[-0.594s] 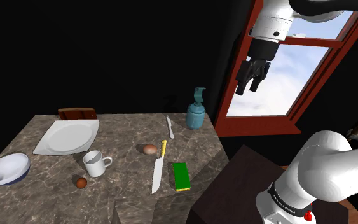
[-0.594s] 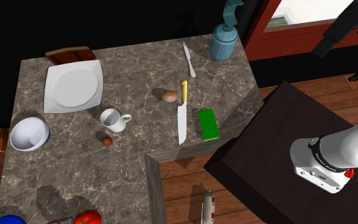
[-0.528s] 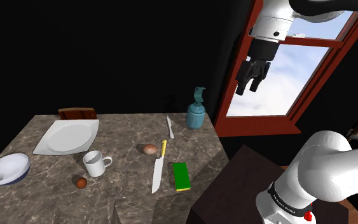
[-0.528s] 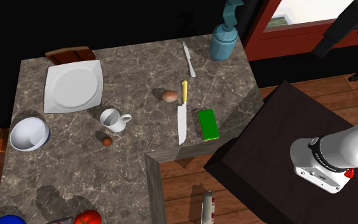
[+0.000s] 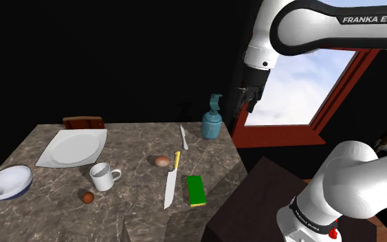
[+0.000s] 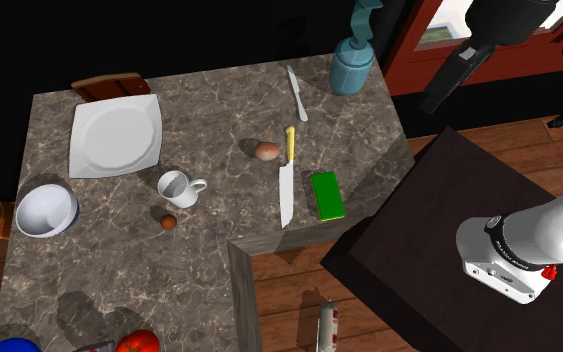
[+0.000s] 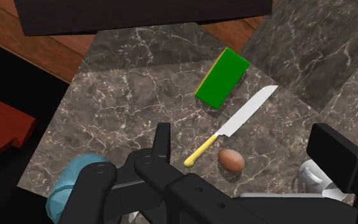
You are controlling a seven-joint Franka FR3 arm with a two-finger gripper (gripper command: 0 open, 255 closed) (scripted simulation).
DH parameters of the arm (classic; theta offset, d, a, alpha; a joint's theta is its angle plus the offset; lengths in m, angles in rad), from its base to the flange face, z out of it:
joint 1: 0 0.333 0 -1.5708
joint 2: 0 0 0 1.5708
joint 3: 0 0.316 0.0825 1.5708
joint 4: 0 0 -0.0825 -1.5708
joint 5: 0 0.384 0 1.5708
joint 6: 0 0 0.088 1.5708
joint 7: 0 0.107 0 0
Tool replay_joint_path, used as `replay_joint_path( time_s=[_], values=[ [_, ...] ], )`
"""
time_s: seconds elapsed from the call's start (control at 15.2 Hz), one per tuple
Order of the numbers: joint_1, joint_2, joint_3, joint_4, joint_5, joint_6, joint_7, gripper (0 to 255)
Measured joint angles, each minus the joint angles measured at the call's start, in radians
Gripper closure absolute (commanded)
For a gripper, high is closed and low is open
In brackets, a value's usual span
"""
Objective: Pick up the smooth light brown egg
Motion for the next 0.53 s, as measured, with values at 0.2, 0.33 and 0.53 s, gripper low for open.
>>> replay_joint_path(
  time_s=[0.2, 0.33, 0.53],
  values=[
    [0.013, 0.088, 0.023, -0.017, 0.004, 0.116, -0.006, 0],
    [0.021, 0.144, 0.038, -0.025, 0.004, 0.186, -0.008, 0],
    [0.033, 0.23, 0.06, -0.032, 0.003, 0.29, -0.01, 0]
  ],
)
